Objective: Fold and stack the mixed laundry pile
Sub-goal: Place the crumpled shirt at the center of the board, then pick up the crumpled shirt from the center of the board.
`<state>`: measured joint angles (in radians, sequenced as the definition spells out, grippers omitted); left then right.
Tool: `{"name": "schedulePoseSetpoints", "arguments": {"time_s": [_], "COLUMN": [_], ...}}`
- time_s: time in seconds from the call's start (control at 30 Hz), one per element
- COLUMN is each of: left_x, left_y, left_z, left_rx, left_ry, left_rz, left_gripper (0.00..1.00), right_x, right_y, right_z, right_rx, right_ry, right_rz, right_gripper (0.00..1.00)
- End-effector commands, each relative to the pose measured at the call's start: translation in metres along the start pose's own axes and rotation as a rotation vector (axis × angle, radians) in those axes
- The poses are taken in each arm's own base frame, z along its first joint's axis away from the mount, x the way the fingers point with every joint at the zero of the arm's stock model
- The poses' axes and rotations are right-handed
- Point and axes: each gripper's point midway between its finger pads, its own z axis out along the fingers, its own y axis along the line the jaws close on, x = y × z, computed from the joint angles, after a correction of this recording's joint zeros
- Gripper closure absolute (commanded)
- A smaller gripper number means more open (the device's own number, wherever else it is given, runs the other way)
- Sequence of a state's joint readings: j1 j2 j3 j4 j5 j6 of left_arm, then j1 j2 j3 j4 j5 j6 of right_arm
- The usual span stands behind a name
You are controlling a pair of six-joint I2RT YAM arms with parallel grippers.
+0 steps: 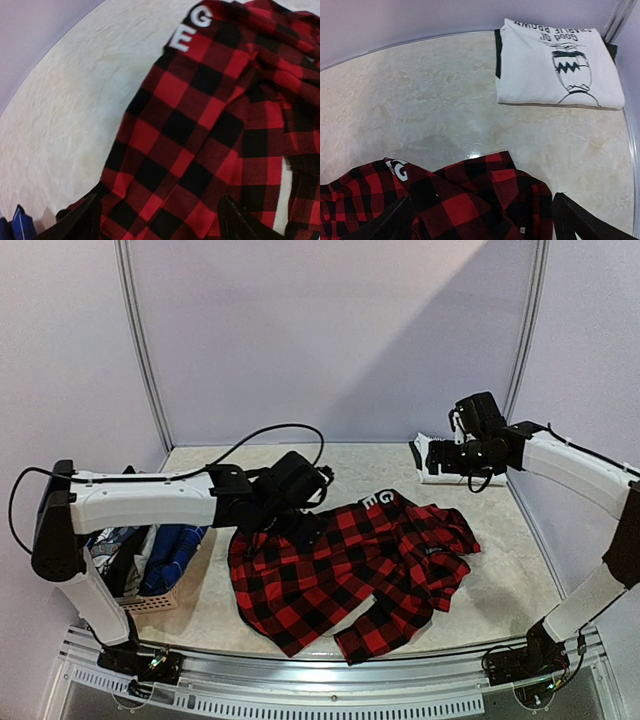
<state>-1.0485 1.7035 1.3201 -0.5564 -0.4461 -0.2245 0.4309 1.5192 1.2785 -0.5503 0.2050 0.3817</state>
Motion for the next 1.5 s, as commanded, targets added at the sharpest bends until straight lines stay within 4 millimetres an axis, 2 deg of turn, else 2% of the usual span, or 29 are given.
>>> {"name": "schedulePoseSetpoints", "arguments": {"time_s": [0.0,0.03,0.13,0.27,0.47,0.57,0.67,0.8,0.87,0.97,1.03,1.2,1.3,1.47], "left_x": [-0.016,-0.024,-0.036,-0.038,-0.029,-0.022,-0.011,0.007,0.013,0.019,0.023,0.033,0.036,0.039], "left_y": [-0.072,-0.090,-0.137,-0.182,-0.222,-0.231,-0.234,-0.229,-0.218,-0.201,-0.186,-0.155,-0.146,-0.143], "left_z": [0.008,0.008,0.010,0.020,0.030,0.040,0.052,0.063,0.070,0.073,0.075,0.083,0.087,0.089], "left_rx": [0.188,0.240,0.367,0.483,0.594,0.607,0.600,0.570,0.519,0.487,0.470,0.429,0.426,0.434], "left_ry": [-0.037,-0.055,-0.069,-0.043,-0.034,-0.024,-0.003,0.019,0.022,0.024,0.028,0.057,0.068,0.078], "left_rz": [0.106,0.109,0.106,0.097,0.098,0.085,0.070,0.049,0.037,0.003,-0.022,-0.057,-0.062,-0.062], "left_gripper": [0.20,0.21,0.21,0.20,0.21,0.25,0.33,0.36,0.39,0.42,0.44,0.47,0.48,0.50], "right_x": [0.012,0.013,0.029,0.056,0.111,0.139,0.164,0.168,0.171,0.187,0.195,0.198,0.201,0.211], "right_y": [-0.033,-0.038,-0.049,-0.047,-0.045,-0.043,-0.040,-0.045,-0.048,-0.039,-0.037,-0.035,-0.030,-0.026], "right_z": [-0.019,-0.028,-0.038,-0.047,-0.049,-0.048,-0.043,-0.044,-0.041,-0.029,-0.023,-0.025,-0.026,-0.014], "right_rx": [0.101,0.108,0.117,0.047,-0.030,-0.085,-0.130,-0.101,-0.072,-0.098,-0.110,-0.154,-0.200,-0.215], "right_ry": [-0.078,-0.101,-0.101,-0.055,0.066,0.116,0.155,0.171,0.207,0.311,0.341,0.285,0.269,0.299], "right_rz": [0.094,0.112,0.151,0.188,0.252,0.288,0.327,0.307,0.261,0.176,0.159,0.202,0.228,0.228], "right_gripper": [0.05,0.06,0.07,0.08,0.12,0.16,0.19,0.20,0.21,0.23,0.30,0.34,0.36,0.39]}}
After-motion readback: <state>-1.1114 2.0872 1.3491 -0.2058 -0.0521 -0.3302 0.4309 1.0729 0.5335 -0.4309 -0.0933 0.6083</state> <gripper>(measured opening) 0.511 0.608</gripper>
